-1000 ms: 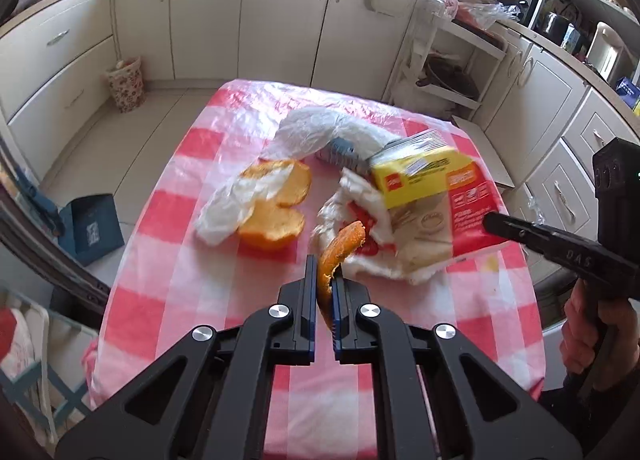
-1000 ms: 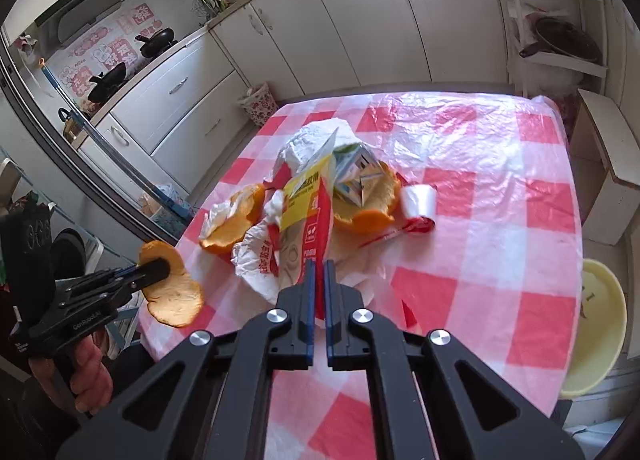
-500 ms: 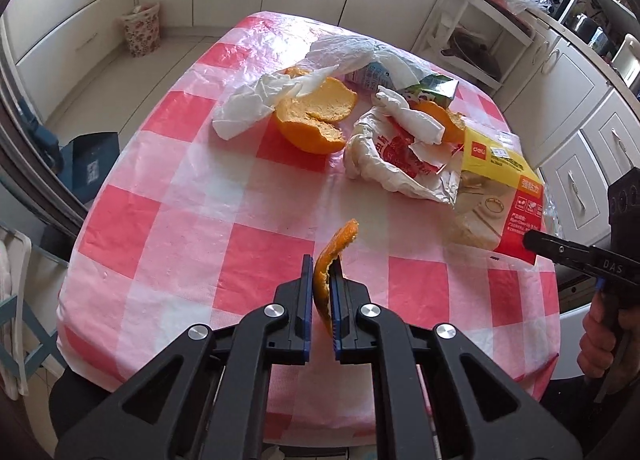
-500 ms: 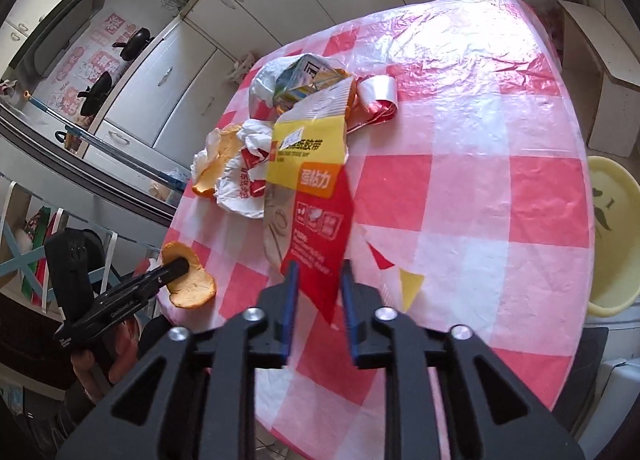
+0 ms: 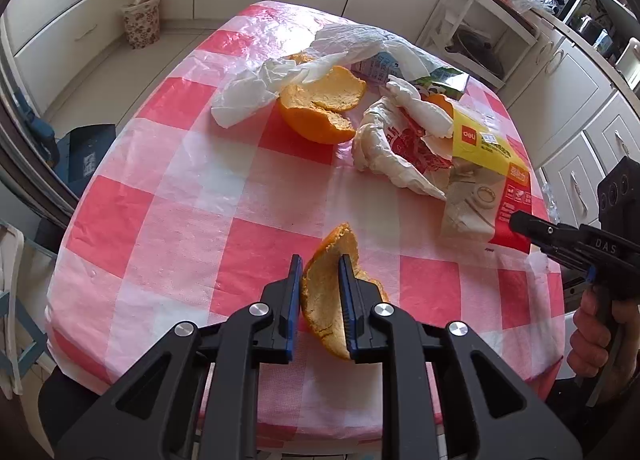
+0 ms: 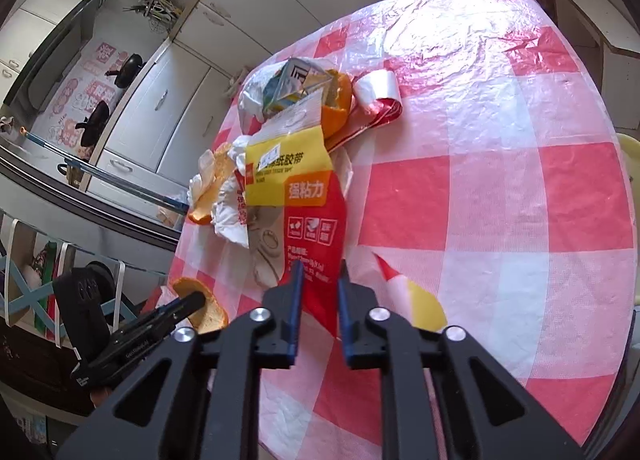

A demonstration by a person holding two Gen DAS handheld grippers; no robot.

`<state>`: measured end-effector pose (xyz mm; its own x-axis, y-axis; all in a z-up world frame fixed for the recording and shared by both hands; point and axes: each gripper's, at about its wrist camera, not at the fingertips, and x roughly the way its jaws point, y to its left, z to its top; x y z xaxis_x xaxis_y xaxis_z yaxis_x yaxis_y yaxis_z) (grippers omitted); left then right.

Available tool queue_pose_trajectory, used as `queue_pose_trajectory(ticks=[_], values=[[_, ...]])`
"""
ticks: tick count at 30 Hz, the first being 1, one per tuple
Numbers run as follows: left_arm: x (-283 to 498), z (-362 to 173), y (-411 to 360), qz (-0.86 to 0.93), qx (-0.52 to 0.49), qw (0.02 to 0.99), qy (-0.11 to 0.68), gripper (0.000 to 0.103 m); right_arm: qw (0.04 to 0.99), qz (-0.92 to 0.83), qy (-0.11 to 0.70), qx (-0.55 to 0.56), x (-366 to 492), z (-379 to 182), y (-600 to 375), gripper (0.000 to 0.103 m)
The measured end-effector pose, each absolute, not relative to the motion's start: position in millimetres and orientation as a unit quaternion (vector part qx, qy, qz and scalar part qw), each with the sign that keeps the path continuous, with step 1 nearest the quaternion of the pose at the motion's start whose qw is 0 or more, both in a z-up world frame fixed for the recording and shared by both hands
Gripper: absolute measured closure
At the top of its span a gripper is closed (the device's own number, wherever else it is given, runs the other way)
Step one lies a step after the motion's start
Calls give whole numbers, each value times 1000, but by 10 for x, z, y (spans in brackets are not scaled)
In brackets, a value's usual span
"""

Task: Collect trash
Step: 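Lift the yellow-red snack bag with the right gripper while the left gripper holds the peel, then drop the snack bag into the yellow bucket with the right gripper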

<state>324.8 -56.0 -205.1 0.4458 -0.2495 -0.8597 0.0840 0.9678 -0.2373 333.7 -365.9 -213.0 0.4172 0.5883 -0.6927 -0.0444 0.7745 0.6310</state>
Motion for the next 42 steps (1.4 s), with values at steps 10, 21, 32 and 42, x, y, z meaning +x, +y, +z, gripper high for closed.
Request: queue_pose_trajectory(ticks=[10, 21, 32, 42], values=[[3149, -1941, -591, -106, -75, 853, 505, 96, 816, 218, 471, 254, 3289, -1963, -3616, 100], [3067, -1766, -638, -108, -72, 864, 487, 96, 834, 249, 427, 244, 3236, -1746, -3554, 100], [3012, -1678, -649, -111, -74, 868, 478, 96, 841, 266, 405, 241, 3159, -1637, -3567, 100], [2994, -1671, -672, -111, -71, 870, 476, 96, 844, 271, 398, 237, 3132, -1596, -3565, 100]])
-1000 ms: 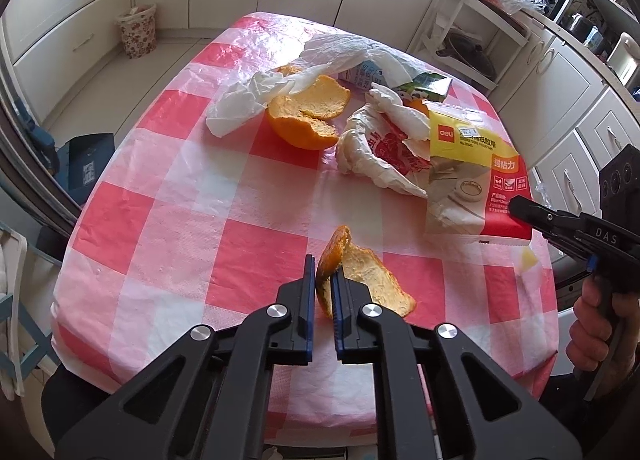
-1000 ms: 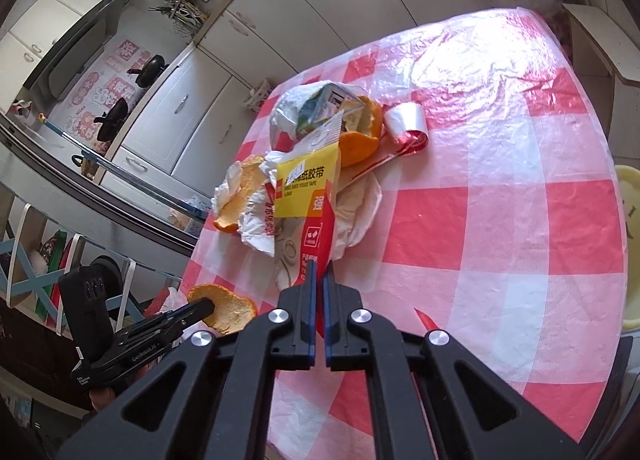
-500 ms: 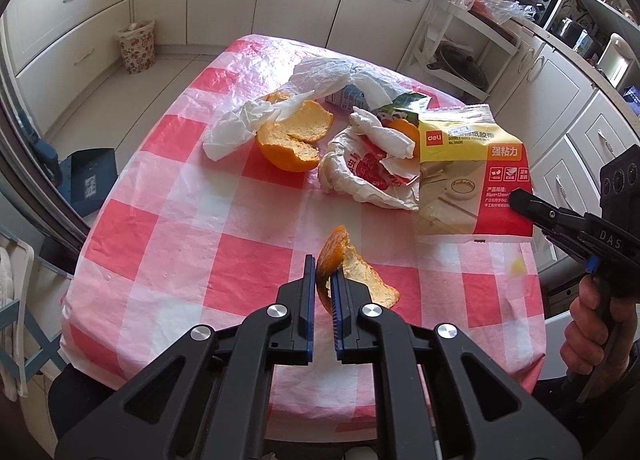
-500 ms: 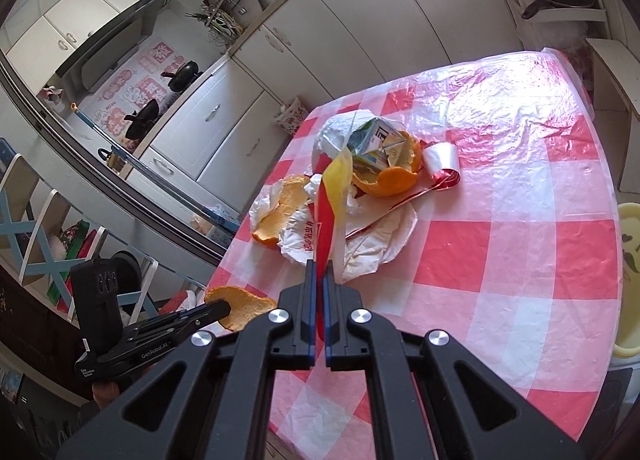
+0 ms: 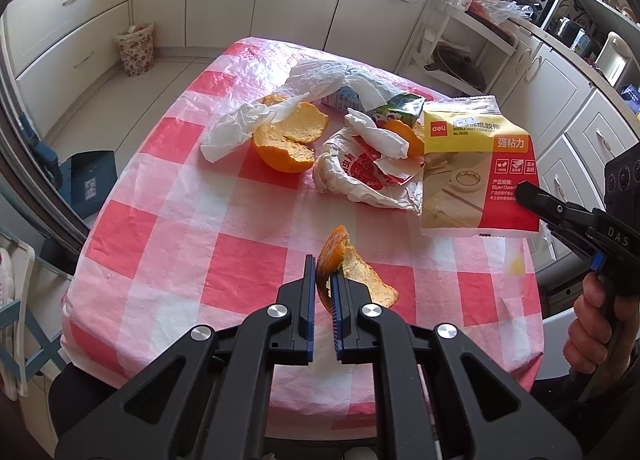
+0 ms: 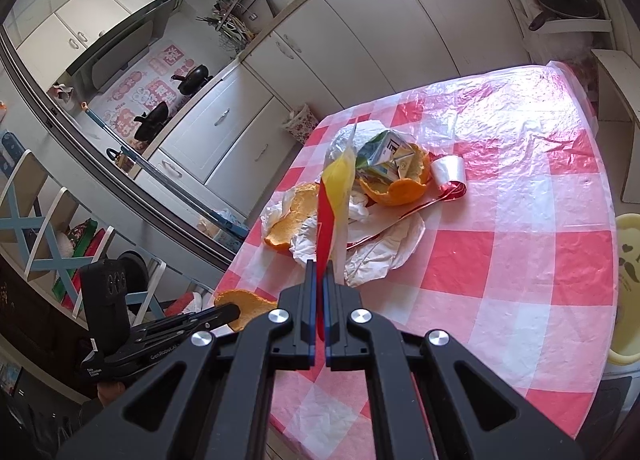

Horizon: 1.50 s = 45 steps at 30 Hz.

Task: Collect trash
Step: 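Drop the snack bag into the yellow bucket with the right gripper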

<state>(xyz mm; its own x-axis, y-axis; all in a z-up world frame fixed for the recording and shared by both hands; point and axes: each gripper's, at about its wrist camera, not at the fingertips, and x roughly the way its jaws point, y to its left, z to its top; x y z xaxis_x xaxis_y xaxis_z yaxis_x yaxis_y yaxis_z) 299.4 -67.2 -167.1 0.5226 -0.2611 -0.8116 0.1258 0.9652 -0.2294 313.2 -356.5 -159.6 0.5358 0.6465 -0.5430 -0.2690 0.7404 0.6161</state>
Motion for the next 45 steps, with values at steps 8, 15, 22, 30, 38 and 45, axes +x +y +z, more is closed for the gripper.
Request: queue_pose_trajectory(ticks=[8, 15, 22, 30, 38, 45], values=[[2979, -1622, -693, -111, -69, 872, 471, 96, 845, 271, 396, 238, 3123, -1586, -3560, 100], [2953, -1522, -756, -115, -63, 877, 463, 96, 852, 261, 381, 247, 3078, -1531, -3702, 100], [2916, -1367, -965, -135, -53, 880, 452, 96, 873, 197, 343, 286, 2942, -1439, -4332, 100], [2878, -1306, -1369, -173, -38, 875, 450, 96, 894, 42, 324, 308, 2731, -1516, -5197, 100], [2892, -1175, -1761, -207, -29, 873, 440, 96, 872, -93, 439, 196, 3231, -2150, -5376, 100], [3001, -1095, -2181, -235, -12, 870, 433, 96, 812, -136, 529, 206, 3449, -2872, -5745, 68]])
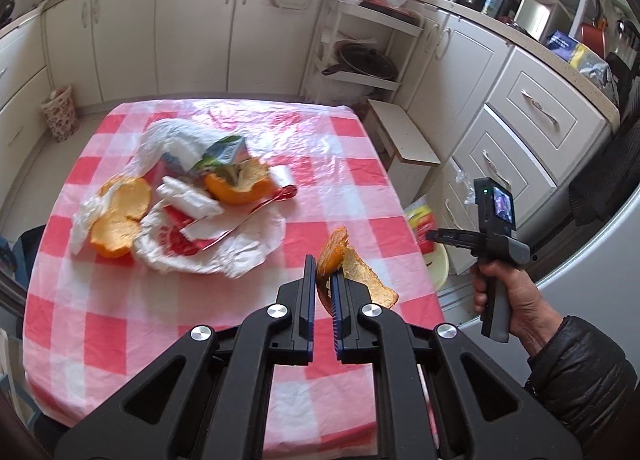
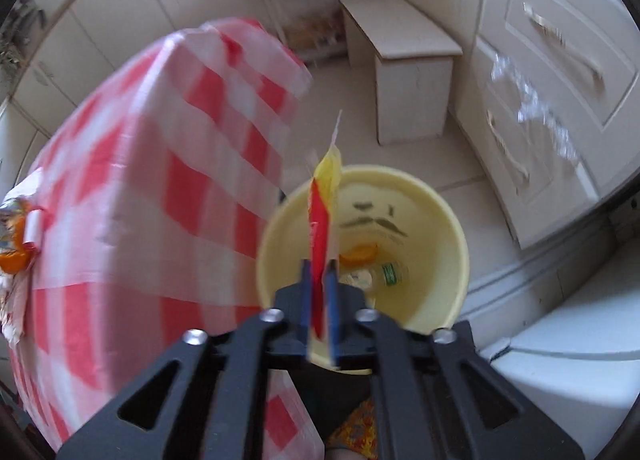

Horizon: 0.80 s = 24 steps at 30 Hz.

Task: Collect trash
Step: 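Drop the snack bag into the yellow bucket with the right gripper, then release the orange peel into the yellow bucket with the left gripper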

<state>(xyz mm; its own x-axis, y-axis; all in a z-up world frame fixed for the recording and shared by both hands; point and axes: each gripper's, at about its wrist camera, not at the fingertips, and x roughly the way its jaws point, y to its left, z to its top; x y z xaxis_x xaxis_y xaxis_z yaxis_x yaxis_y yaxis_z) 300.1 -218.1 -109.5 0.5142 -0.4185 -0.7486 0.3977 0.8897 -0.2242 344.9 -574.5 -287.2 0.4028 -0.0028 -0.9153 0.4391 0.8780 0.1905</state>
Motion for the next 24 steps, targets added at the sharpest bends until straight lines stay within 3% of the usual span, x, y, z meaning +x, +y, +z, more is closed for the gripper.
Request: queue_pose_trajectory(ticks=[4, 8, 10, 16, 18, 20, 22, 24], values=[[3092, -1145, -2586, -259, 5, 862, 437, 96, 815, -126, 490, 281, 3322, -2586, -5994, 65], [3163, -1232, -3067, -286, 19, 851, 440, 96, 835, -123, 404, 352, 3034, -1990, -6162, 53], [3201, -1280, -3352, -298, 28, 846, 441, 96, 851, -119, 359, 365, 2886, -1689, -6171, 47], [3477, -1602, -4415, -314, 72, 827, 461, 96, 888, -121, 275, 347, 2659, -1108, -6184, 43], [3626, -1811, -4697, -297, 93, 819, 481, 87, 888, -120, 269, 353, 2678, -1096, -6230, 43], [3781, -2022, -4880, -270, 102, 810, 511, 69, 883, -125, 272, 362, 2680, -1129, -6302, 43], [3844, -2090, -4882, -268, 76, 802, 529, 66, 877, -128, 274, 373, 2698, -1154, -6366, 43], [3790, -2026, -4818, -273, 62, 808, 519, 51, 877, -124, 269, 378, 2685, -1136, -6372, 43]])
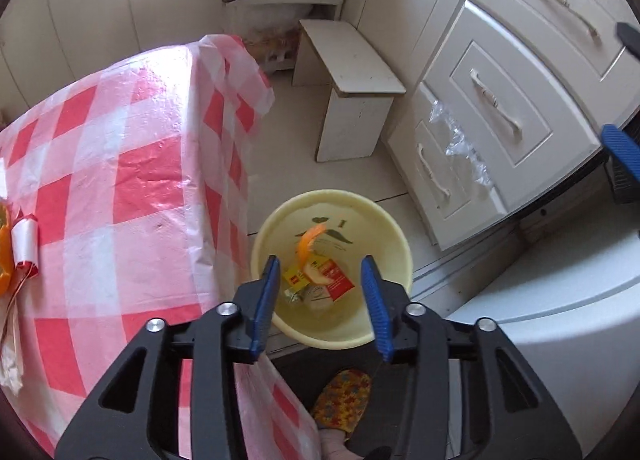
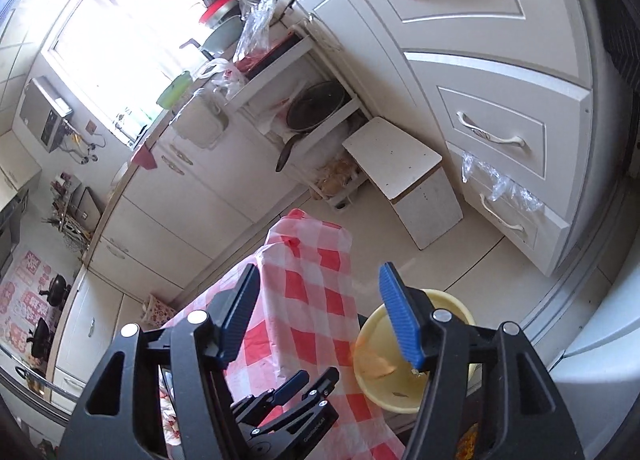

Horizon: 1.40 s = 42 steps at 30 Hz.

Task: Collect trash

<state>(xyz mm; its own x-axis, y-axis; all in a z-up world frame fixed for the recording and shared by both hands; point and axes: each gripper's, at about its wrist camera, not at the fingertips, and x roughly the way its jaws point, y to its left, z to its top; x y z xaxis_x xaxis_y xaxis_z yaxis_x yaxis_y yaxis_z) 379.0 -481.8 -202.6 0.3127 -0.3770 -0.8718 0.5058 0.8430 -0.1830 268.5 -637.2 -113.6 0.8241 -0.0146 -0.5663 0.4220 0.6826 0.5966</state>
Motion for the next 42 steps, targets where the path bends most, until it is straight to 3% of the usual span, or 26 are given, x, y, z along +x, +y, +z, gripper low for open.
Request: queue_pose_trajectory(ticks=[2, 6, 12, 21, 30, 37, 42], values=[[3713, -1937, -4759, -277, 65, 816, 503, 45, 879, -119, 264, 379, 2665, -1096, -6347, 43], [3568, -1653, -4420, -284, 38, 823, 491, 42, 883, -106, 266, 372, 2706, -1081, -6227, 43], [3072, -1487, -3442, -251, 18, 840, 481, 32, 894, -92, 275, 342, 2832, -1039, -5946, 43], [2471, -1518, -1770, -150, 6, 847, 510, 31, 904, -39, 311, 290, 2789, -1130, -5163, 43], [1955, -746, -313, -38, -42, 887, 458, 30, 906, -1, 281, 316, 2140, -1039, -4804, 38], [1720, -203, 11, -19, -34, 914, 404, 27, 902, 4, 296, 315, 2153, -1108, -4571, 34], [1648, -223, -74, -45, -34, 915, 399, 24, 904, 12, 322, 283, 2305, -1185, -4285, 34]])
